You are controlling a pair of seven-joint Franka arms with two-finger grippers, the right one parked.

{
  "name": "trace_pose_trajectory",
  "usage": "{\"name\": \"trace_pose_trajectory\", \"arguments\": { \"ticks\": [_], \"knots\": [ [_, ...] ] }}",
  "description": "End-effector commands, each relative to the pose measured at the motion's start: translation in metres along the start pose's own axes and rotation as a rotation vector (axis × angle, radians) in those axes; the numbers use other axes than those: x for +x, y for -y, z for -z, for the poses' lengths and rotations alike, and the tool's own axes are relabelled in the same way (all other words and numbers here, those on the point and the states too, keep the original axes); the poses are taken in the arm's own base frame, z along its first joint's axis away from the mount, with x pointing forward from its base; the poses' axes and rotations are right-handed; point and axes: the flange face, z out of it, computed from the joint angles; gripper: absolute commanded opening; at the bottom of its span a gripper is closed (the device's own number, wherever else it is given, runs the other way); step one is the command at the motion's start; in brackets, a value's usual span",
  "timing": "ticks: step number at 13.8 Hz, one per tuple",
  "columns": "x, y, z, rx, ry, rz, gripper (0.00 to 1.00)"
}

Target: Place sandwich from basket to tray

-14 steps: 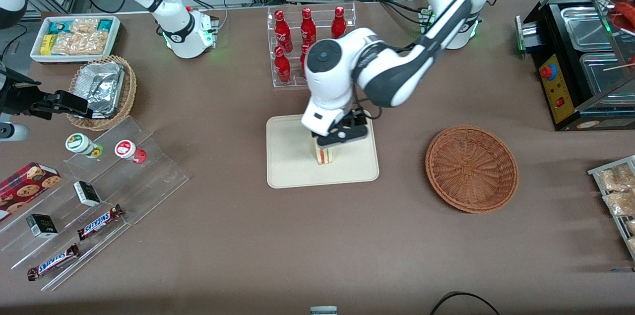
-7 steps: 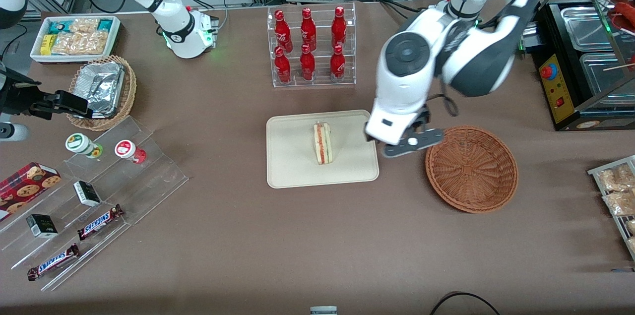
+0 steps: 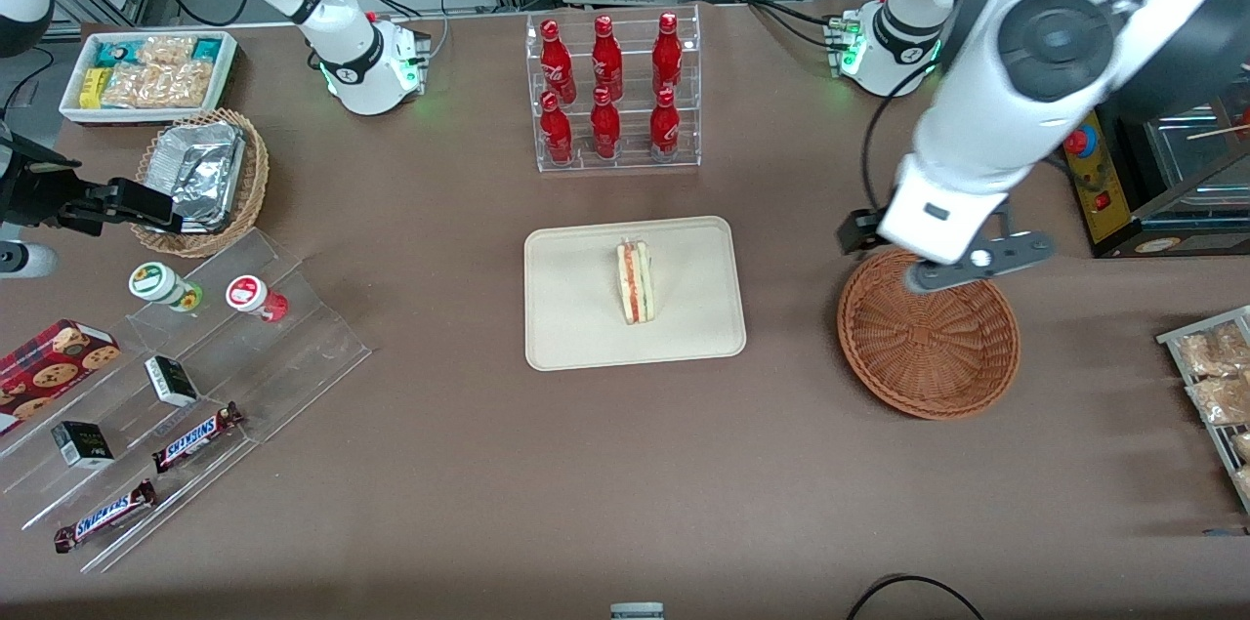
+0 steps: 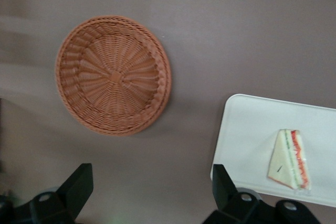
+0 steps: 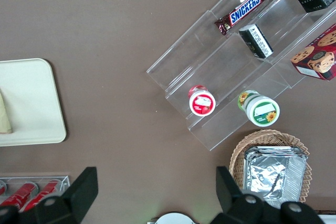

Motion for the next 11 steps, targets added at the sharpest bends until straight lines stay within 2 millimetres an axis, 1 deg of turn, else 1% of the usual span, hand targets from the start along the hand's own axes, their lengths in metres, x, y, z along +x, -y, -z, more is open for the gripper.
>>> {"name": "trace_pose_trajectory", "arguments": {
  "ticks": [1,3,4,7,9,10,11],
  "knots": [
    [-0.006,0.037,0.012,0.022,0.033,-0.059,1.0],
    [-0.005,0.081,0.025,-0.048,0.057,-0.093,1.0],
    [-0.003,0.102,0.028,-0.06,0.057,-0.108,1.0],
    [-0.007,0.149,0.036,-0.063,0.049,-0.167,1.0],
    [-0.013,0.174,0.036,-0.066,0.063,-0.194,1.0],
    [-0.014,0.18,0.037,-0.068,0.062,-0.202,1.0],
    [-0.015,0.18,0.033,-0.067,0.065,-0.202,1.0]
  ]
}}
